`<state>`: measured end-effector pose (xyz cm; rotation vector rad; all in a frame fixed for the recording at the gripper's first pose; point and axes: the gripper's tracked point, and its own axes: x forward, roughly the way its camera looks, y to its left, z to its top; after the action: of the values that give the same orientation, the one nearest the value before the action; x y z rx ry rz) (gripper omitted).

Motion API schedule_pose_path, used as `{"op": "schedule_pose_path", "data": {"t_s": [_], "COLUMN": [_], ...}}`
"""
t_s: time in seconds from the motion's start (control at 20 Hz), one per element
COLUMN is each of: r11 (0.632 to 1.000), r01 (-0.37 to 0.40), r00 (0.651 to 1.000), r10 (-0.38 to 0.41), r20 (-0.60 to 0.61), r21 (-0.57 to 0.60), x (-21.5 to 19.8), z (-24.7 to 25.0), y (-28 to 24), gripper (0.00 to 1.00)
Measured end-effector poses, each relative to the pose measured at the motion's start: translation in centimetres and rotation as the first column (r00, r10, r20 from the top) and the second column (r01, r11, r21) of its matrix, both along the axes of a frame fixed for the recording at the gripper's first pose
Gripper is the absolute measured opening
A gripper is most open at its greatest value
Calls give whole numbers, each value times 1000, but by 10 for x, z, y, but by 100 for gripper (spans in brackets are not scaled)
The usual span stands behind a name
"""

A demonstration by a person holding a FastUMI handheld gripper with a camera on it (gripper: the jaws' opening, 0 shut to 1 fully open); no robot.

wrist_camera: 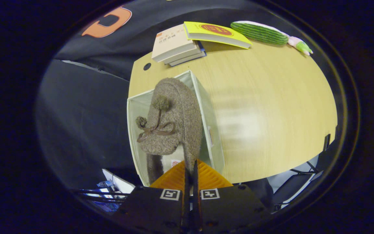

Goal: Open the storage box then place both shoes into the box .Put the left shoe in first, then the right shoe, with the right side of both shoes facing outward in a uniform manner.

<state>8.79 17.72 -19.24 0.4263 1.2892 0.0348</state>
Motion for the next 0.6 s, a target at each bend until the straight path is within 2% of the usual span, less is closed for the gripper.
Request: {"op": "schedule_pose_path", "data": {"t_s": [0.1, 0.2, 0.35, 0.4, 0.45, 0.6], "r11": [1000, 1000, 999, 998, 997, 991], "r01": [-6, -12, -22, -25, -17, -14], "r00": [1000, 999, 995, 991, 988, 969], "r10": [6, 13, 26, 32, 28, 46], "r20": [27, 53, 100, 126, 153, 244], "r21": [-2, -15, -41, -59, -78, -131], "x": [4, 7, 11, 13, 14, 15], "z": [2, 3, 13, 17, 23, 44], "y": [1, 0, -3, -7, -10, -19], "gripper": [12, 10, 36, 42, 60, 90]}}
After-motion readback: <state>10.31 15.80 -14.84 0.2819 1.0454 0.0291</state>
